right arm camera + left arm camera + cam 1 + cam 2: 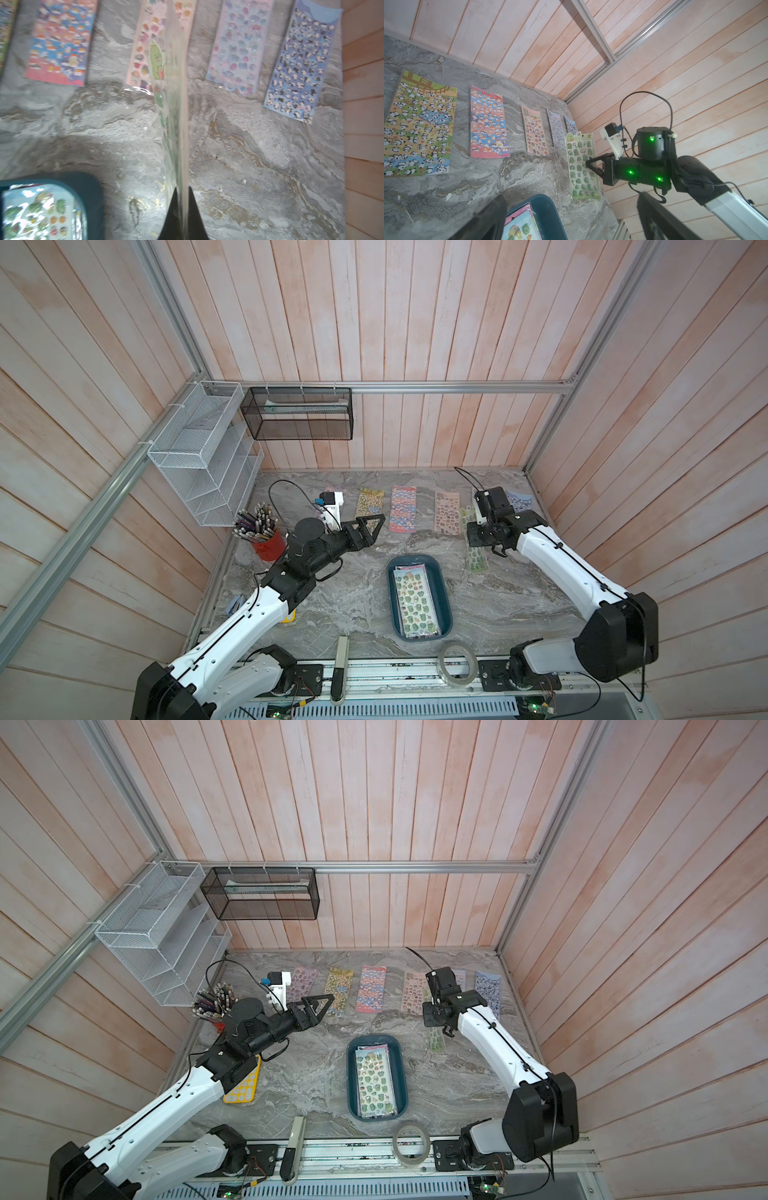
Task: Take the stickers out of the storage box
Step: Place the sticker at the center of the board.
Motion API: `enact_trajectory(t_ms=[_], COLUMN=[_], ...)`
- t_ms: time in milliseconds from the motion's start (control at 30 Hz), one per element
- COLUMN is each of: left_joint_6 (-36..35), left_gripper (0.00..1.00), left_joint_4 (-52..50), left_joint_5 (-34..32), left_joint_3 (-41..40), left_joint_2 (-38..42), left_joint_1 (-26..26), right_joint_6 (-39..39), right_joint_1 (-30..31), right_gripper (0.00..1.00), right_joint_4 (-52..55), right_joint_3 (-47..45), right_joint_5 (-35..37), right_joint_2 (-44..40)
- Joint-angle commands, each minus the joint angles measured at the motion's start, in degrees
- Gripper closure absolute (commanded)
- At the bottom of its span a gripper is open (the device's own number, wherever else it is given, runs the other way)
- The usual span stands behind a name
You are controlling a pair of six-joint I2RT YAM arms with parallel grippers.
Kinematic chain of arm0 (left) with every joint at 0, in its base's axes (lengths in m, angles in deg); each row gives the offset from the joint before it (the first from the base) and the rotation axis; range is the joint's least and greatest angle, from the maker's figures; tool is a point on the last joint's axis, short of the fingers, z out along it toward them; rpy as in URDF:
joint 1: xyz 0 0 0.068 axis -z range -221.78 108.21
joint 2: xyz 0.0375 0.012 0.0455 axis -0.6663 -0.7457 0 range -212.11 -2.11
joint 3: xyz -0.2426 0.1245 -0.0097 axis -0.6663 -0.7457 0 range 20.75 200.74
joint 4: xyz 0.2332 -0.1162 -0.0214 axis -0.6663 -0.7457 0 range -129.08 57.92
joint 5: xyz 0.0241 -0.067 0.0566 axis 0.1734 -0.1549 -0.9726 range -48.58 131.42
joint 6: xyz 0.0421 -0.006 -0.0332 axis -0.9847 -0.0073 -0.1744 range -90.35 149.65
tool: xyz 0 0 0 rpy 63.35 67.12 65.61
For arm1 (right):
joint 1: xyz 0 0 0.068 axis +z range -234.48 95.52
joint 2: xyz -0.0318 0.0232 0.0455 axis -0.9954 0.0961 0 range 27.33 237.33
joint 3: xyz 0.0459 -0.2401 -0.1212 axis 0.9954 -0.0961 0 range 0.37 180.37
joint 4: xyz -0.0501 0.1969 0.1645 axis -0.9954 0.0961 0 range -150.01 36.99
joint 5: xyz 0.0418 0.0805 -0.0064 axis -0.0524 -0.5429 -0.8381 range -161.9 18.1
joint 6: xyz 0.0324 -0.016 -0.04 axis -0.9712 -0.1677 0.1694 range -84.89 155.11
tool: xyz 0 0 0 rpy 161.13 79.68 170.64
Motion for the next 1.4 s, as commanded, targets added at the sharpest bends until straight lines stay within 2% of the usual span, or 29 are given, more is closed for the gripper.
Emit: enact_trajectory(t_ms=[0, 267, 500, 733, 1200, 1233, 1367], left_joint_6=[-1.33, -0.29, -0.59, 0.84, 1.52, 1.63, 1.65], left_gripper=[0.02, 0.02, 0.03, 0.03, 0.03, 0.03, 0.03], left_joint_4=[-0.14, 2.10, 2.43, 5.44, 7.74, 7.88, 8.11], left_joint_5=[1.75, 2.28, 5.05, 7.88, 11.81, 11.85, 11.98], left_joint_3=[-0.39, -3.05, -1.63, -2.41, -2.60, -2.77, -2.95], left_joint_2=[-0.23, -0.21, -3.00, -5.31, -8.71, -8.71, -8.83], left_joint_1=[-0.20, -0.29, -0.24, -0.28, -0.55, -0.55, -0.89], right_joint_6=[-0.04, 1.60, 1.02, 1.16, -1.65, -1.81, -2.53], right_joint_1=[-1.81, -8.74, -16.49, -21.86, -22.62, -22.65, -22.65], right_gripper=[1.00, 1.00, 1.00, 1.00, 1.00, 0.97, 0.76], right_joint_4=[3.96, 5.24, 5.52, 6.89, 10.89, 11.18, 11.75], right_joint_3=[-0.40, -1.66, -3.10, -3.13, 2.39, 2.80, 3.38], right_joint_5=[7.09, 10.07, 6.92, 7.74, 21.72, 22.40, 23.94], right_joint_2=[1.98, 6.54, 9.81, 13.53, 27.17, 28.18, 30.79])
